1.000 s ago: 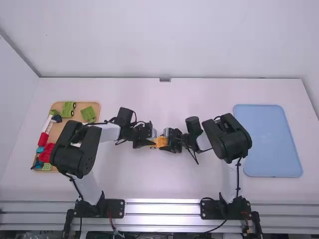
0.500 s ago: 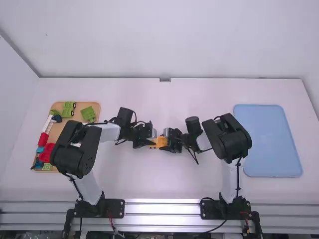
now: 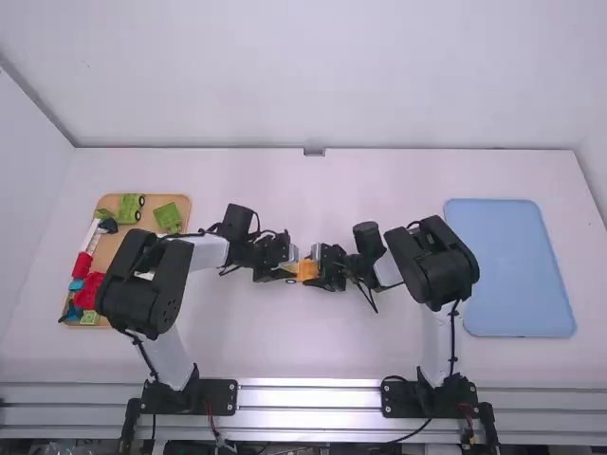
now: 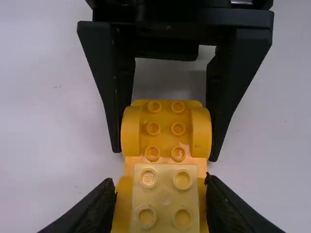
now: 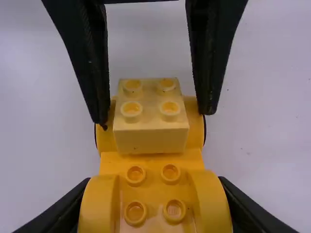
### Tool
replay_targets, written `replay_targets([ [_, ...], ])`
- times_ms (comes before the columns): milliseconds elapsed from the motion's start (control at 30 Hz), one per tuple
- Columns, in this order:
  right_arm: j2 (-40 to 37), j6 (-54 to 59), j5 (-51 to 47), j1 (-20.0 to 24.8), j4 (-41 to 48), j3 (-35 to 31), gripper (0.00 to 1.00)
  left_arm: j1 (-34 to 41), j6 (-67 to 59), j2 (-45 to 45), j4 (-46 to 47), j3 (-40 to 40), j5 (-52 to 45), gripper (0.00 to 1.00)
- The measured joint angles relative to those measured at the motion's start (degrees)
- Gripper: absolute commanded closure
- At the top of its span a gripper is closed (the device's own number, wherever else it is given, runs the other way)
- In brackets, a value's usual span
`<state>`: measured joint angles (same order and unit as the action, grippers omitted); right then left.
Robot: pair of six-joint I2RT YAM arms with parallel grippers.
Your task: Assemble lego blocks to make yellow taxi
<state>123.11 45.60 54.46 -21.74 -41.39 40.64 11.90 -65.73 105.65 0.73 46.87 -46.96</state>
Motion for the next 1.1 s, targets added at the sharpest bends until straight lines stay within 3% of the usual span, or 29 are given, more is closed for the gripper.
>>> replay_targets([
  [267, 0.0, 0.1, 0.0, 0.0, 0.0, 0.0, 0.45, -2.8, 0.2, 0.0, 1.6, 1.0, -7.2, 0.44],
  [300, 0.0, 0.1, 0.0, 0.0, 0.0, 0.0, 0.45, -3.2, 0.3, 0.0, 1.7, 1.4, -8.0, 0.52],
  [333, 0.0, 0.0, 0.0, 0.0, 0.0, 0.0, 0.45, -4.1, 0.5, 0.0, 1.8, 2.2, -9.3, 0.74],
  [400, 0.0, 0.1, 0.0, 0.0, 0.0, 0.0, 0.45, -4.5, 0.4, 0.0, 2.2, 2.7, -9.9, 0.98],
  [700, 0.0, 0.1, 0.0, 0.0, 0.0, 0.0, 0.45, -1.8, 2.4, 0.2, 5.9, 3.0, -4.2, 0.98],
  [1100, 0.0, -0.2, 0.0, 0.0, 0.0, 0.0, 0.45, -0.9, 3.0, 2.3, 6.3, 3.4, -5.2, 0.98],
])
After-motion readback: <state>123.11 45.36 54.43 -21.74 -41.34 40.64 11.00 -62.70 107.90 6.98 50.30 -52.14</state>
